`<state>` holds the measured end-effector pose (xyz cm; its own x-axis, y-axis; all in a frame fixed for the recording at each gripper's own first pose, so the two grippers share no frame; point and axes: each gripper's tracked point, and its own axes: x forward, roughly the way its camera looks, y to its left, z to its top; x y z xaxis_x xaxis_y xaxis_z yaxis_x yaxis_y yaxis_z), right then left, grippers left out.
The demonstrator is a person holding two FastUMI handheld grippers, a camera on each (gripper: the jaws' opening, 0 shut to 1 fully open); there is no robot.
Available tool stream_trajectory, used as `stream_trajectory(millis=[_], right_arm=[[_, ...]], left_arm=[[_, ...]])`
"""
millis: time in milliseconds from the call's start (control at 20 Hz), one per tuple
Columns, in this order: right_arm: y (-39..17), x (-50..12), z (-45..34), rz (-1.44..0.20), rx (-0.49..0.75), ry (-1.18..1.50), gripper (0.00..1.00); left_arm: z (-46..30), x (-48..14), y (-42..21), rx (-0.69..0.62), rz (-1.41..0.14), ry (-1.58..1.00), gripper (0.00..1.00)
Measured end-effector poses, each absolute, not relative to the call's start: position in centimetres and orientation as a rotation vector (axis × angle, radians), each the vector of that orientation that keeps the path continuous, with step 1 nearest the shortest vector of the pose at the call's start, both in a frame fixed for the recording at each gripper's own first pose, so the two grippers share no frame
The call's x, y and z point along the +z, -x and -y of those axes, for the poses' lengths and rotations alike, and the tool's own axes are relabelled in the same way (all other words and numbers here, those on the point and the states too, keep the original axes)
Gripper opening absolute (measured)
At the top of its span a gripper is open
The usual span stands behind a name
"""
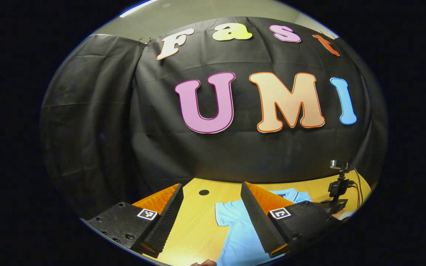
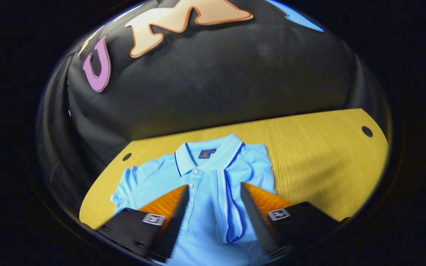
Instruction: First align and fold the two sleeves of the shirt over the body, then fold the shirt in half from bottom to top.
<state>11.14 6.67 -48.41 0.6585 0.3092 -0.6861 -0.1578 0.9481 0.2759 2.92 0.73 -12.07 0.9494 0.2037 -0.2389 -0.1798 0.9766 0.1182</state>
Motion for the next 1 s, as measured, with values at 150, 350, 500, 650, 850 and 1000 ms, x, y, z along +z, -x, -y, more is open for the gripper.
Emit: stream_trajectory(millis=[150,350,500,650,850,1000], right_arm=[[-10.8,-43.6,-5.2,-0.734,0.257,-0.192,0.98],[-8.9,-37.5,-2.0,-0.644,0.214,-0.146,0.97],[-6.8,-34.5,0.7,-0.612,0.162,-0.090,0.98],[-4.1,-32.7,2.2,-0.594,0.113,-0.066,0.98],[-0.4,-32.1,3.9,-0.629,0.064,-0.036,0.98],[1.4,-32.8,4.6,-0.666,0.021,-0.035,0.98]], left_arm=[[-0.4,-15.0,-5.4,0.166,-0.283,-0.052,0.94],[-0.6,-20.3,-9.4,0.112,-0.355,-0.046,0.94],[-1.0,-23.8,-11.4,0.092,-0.405,-0.015,0.94],[-2.0,-27.3,-13.1,0.101,-0.458,0.005,0.94],[-3.7,-32.1,-15.1,0.137,-0.547,0.014,0.94],[-4.7,-35.4,-16.2,0.181,-0.614,0.034,0.94]])
